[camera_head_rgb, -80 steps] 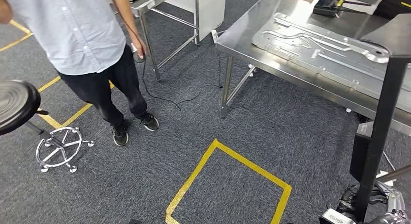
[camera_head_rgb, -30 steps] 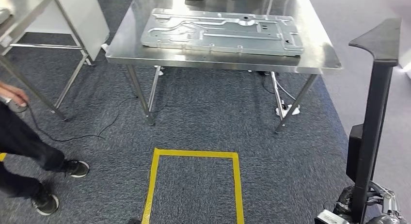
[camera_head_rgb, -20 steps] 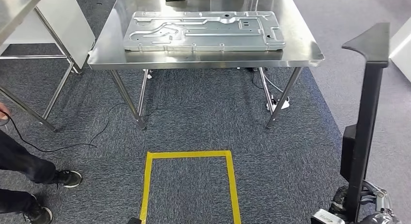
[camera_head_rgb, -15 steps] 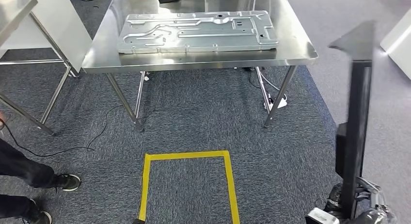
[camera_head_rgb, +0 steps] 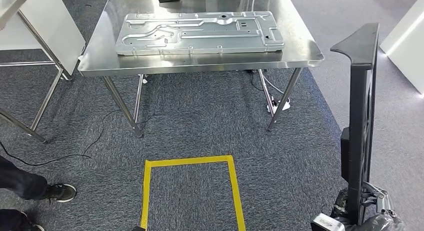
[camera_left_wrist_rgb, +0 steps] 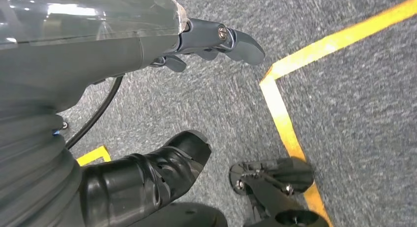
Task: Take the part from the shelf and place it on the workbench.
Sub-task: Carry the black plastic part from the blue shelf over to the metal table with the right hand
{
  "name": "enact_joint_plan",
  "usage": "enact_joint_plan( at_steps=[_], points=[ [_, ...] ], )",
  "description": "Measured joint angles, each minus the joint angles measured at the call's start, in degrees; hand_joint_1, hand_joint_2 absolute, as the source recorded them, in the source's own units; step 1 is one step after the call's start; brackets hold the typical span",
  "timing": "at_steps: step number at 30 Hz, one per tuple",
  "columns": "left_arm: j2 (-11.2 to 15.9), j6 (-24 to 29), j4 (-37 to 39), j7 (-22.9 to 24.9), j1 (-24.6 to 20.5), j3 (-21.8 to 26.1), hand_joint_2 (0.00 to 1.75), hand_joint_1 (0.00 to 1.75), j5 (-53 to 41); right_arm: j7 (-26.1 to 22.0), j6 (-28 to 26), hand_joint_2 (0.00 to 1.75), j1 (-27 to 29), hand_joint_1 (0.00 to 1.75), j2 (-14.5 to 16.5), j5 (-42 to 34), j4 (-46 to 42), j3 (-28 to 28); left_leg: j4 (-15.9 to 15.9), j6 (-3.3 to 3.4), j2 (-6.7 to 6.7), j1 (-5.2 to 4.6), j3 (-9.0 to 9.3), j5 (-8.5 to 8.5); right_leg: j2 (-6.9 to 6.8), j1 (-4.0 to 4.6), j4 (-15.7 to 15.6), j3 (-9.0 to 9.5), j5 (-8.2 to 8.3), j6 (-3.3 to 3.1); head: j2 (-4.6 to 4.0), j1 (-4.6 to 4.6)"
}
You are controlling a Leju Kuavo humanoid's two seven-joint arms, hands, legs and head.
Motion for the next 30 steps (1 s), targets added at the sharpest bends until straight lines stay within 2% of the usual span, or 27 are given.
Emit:
enact_joint_plan(
  at_steps=[11,14,16,18,19,20,21,22,23,24,25,26,27,28,30],
  points=[
    [0.02,-0.08,0.00,-0.04,-0.02,0.00,1.75,0.00,0.02,0.00,0.00,1.75,0.00,1.75,-0.01,0.03,0.00,0.00,0.09,0.14,0.00,-0.05,0.00,-0.06,-0.01,-0.04,-0.23,0.03,0.08,0.56,0.00,-0.01],
    [0.06,-0.11,0.00,0.04,-0.06,0.00,1.75,0.00,-0.04,-0.02,0.00,1.75,0.00,1.75,0.01,0.13,-0.01,0.06,-0.98,1.05,0.10,0.04,0.50,0.35,-0.05,-0.24,-0.98,0.43,0.40,1.23,0.00,-0.01],
    [0.03,-0.15,0.00,0.09,-0.08,0.00,1.75,0.00,-0.11,-0.09,0.00,1.75,-0.05,1.75,0.01,0.22,-0.01,0.12,-2.87,1.76,0.43,0.48,1.55,1.20,-0.47,-0.19,0.50,-0.09,-0.74,1.54,0.00,0.01],
    [0.00,-0.19,0.00,0.08,-0.06,0.00,1.75,0.00,-0.15,-0.16,0.00,1.75,-0.12,1.75,0.01,0.31,0.02,0.16,-3.73,1.95,0.78,0.78,2.11,1.52,-0.87,-0.48,6.67,-3.15,-3.99,1.83,0.00,0.02],
    [0.00,-0.22,0.00,0.07,-0.05,0.00,1.75,0.00,-0.15,-0.18,0.00,1.75,-0.14,1.75,0.01,0.34,0.10,0.17,-3.73,1.84,0.88,0.86,2.15,1.43,-0.91,-0.78,10.41,-5.14,-5.48,2.10,0.00,0.01],
    [0.00,-0.28,0.00,0.06,-0.03,0.00,1.75,0.00,-0.16,-0.17,0.00,1.75,-0.13,1.75,0.01,0.39,0.20,0.17,-3.67,1.62,0.94,0.99,2.20,1.26,-0.96,-1.16,13.20,-6.69,-6.15,2.44,0.00,0.01],
    [0.00,-0.37,0.00,0.04,-0.01,0.00,1.75,0.00,-0.16,-0.17,0.00,1.75,-0.12,1.75,0.01,0.41,0.33,0.17,-3.53,1.26,0.97,1.22,2.32,1.02,-1.06,-1.56,13.94,-7.23,-5.65,2.84,0.00,0.00],
    [0.00,-0.49,0.00,0.03,-0.01,0.00,1.75,0.00,-0.19,-0.16,0.00,1.75,-0.14,1.75,0.01,0.45,0.46,0.19,-3.31,0.78,0.96,1.56,2.50,0.70,-1.22,-1.97,12.37,-6.56,-4.08,3.30,0.00,0.01],
    [0.00,-0.64,0.00,0.02,-0.01,0.00,1.75,0.00,-0.24,-0.16,0.00,1.75,-0.16,1.75,0.01,0.53,0.57,0.25,-2.90,0.17,0.95,1.98,2.72,0.25,-1.47,-2.44,8.91,-4.88,-1.87,3.86,0.00,0.01],
    [0.04,-0.75,-0.01,-0.01,-0.02,0.00,1.75,0.00,-0.30,-0.15,0.01,1.75,-0.23,1.75,-0.02,0.64,0.73,0.38,-2.40,-0.60,0.93,2.25,2.77,-0.33,-1.62,-2.69,5.43,-3.11,-0.47,4.42,0.00,0.04],
    [0.13,-0.83,-0.01,-0.03,-0.05,-0.01,1.75,0.00,-0.37,-0.15,0.01,1.75,-0.32,1.75,-0.04,0.83,0.92,0.60,-1.79,-1.34,0.90,2.42,2.77,-0.96,-1.60,-2.82,2.69,-1.73,0.31,4.44,0.00,0.04],
    [0.22,-0.85,-0.02,-0.06,-0.09,-0.01,1.75,0.00,-0.44,-0.12,0.02,1.75,-0.39,1.75,-0.07,1.01,1.13,0.85,-1.36,-1.98,0.88,2.47,2.77,-1.50,-1.52,-2.82,1.26,-0.99,0.30,4.12,0.00,-0.01],
    [0.30,-0.85,-0.02,-0.08,-0.14,-0.02,1.75,0.00,-0.47,-0.08,0.02,1.75,-0.46,1.75,-0.09,1.18,1.34,1.09,-1.22,-2.48,0.86,2.43,2.80,-1.86,-1.33,-2.63,1.22,-0.94,-0.39,3.47,0.00,-0.08],
    [0.34,-0.84,-0.02,-0.08,-0.17,-0.02,1.75,0.00,-0.49,-0.05,0.02,1.75,-0.51,1.75,-0.09,1.33,1.49,1.29,-1.25,-2.80,0.85,2.49,3.01,-2.08,-1.19,-2.53,1.38,-1.00,-0.67,2.56,0.00,-0.17],
    [0.27,-0.85,-0.02,-0.09,-0.22,-0.03,1.75,0.00,-0.51,-0.01,0.02,1.75,-0.58,1.75,-0.09,1.53,1.63,1.62,-0.92,-3.19,0.85,2.75,3.30,-2.59,-1.05,-2.32,1.70,-0.75,-1.23,1.37,0.00,-0.35]
  ],
)
